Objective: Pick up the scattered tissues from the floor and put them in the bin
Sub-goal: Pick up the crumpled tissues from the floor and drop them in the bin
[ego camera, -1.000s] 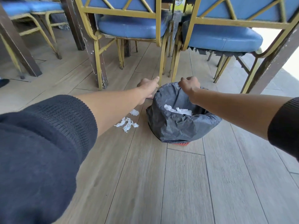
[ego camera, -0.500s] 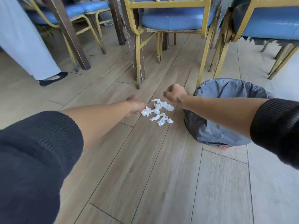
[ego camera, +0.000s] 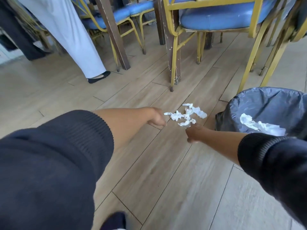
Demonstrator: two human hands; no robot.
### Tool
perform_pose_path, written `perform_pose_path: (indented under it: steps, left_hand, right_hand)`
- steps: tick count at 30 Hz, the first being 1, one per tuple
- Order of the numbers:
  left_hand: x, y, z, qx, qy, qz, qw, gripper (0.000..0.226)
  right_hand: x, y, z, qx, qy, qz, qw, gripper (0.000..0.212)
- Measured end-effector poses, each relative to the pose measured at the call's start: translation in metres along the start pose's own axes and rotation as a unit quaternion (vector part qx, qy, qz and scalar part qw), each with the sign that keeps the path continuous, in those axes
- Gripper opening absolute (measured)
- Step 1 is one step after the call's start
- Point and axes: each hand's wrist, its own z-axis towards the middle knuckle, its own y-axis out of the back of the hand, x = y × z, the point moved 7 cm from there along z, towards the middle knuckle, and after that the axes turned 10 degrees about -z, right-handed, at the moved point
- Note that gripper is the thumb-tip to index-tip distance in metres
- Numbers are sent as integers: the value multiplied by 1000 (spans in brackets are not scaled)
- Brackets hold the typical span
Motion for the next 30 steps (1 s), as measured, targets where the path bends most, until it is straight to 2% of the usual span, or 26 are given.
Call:
perform_pose_path:
  steps: [3, 5, 9, 12, 16, 22, 27, 30]
  left_hand:
    - [-10, -7, 11, -38, -24, 34, 998, 28]
    - [-5, -18, 21, -25, -30, 89, 995, 25]
    - [3, -23, 24, -7, -39, 171, 984, 39]
    - [4, -13, 33, 4, -61, 204, 977, 33]
    - [-3, 18, 39, 2, -106, 228, 968, 36]
    - [-15, 51, 71, -10, -184, 273, 944, 35]
    - [-34, 23, 90, -25, -297, 240, 924, 28]
    - [-12, -1, 106, -12, -308, 271, 912, 35]
  right_hand:
    - [-3, -14, -5, 10, 5, -62, 998, 45]
    - [-6, -14, -6, 4, 7, -64, 998, 46]
    - [-11, -10, -8, -15, 2, -46, 999, 42]
    - [-12, -14, -8, -12, -2, -60, 998, 42]
    - [-22, -8, -7, -20, -7, -48, 999, 44]
    - [-44, 6, -6, -15, -80, -37, 996, 47]
    - [-37, 20, -12, -3, -127, -26, 992, 49]
    - [-25, 11, -10, 54, -115, -38, 991, 49]
